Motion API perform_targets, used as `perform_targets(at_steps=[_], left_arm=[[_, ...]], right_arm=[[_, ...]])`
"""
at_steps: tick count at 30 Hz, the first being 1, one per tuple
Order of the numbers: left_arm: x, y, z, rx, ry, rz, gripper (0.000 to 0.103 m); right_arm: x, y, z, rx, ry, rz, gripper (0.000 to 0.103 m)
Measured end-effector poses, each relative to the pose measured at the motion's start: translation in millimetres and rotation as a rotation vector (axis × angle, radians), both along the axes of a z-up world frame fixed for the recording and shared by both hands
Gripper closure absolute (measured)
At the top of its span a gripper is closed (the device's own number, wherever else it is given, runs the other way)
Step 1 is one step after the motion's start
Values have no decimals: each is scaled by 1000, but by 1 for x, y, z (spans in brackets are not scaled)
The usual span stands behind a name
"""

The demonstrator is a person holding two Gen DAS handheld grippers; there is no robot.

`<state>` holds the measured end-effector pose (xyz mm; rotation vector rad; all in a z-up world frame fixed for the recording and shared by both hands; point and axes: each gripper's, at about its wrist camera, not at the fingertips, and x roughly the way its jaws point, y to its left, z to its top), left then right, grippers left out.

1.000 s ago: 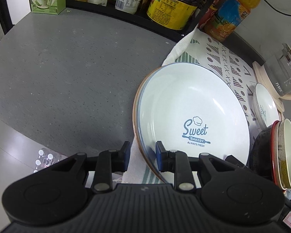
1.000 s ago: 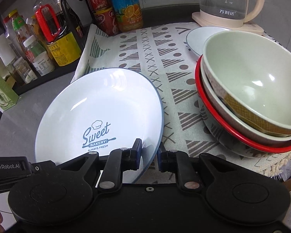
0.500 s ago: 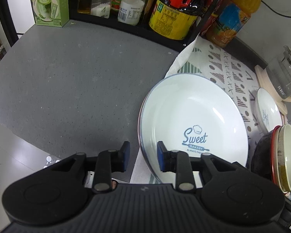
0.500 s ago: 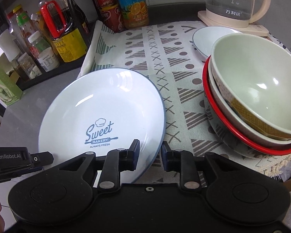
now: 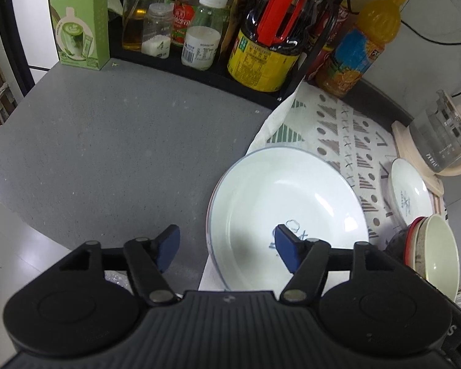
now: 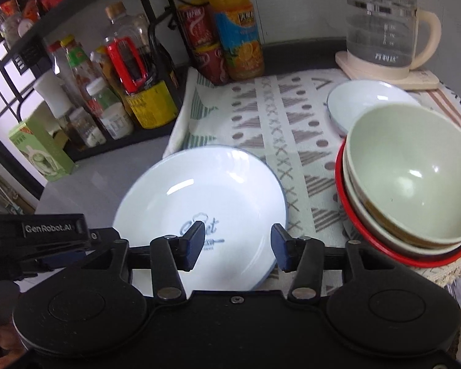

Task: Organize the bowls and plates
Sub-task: 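Open both grippers to release the 'Sweet' plate, then move both grippers to the white 'BAKERY' plate's rim and close on it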

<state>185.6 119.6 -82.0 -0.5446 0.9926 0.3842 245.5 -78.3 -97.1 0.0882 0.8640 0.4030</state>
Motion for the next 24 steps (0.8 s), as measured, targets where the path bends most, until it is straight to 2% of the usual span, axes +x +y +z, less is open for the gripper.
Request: perform_targets(at_steps=[6,12,18,21,24], left_arm=[[15,-5,18,29,-32,-19,24],[39,-11,29,30,-55,-61,22],[75,-21,31,28,-54,-149,21],[93,-26,33,27,-64,-206,18],[111,-32,33,28,-69,-258,18]], right_arm=[[9,-10,26,49,-48,-23,40],[22,-21,43,90,-87,-77,24],[41,-38,52,108,-112,-159,13],[51,-44,52,109,-107,-203,13],[60,-50,51,114,-103,-251,8]])
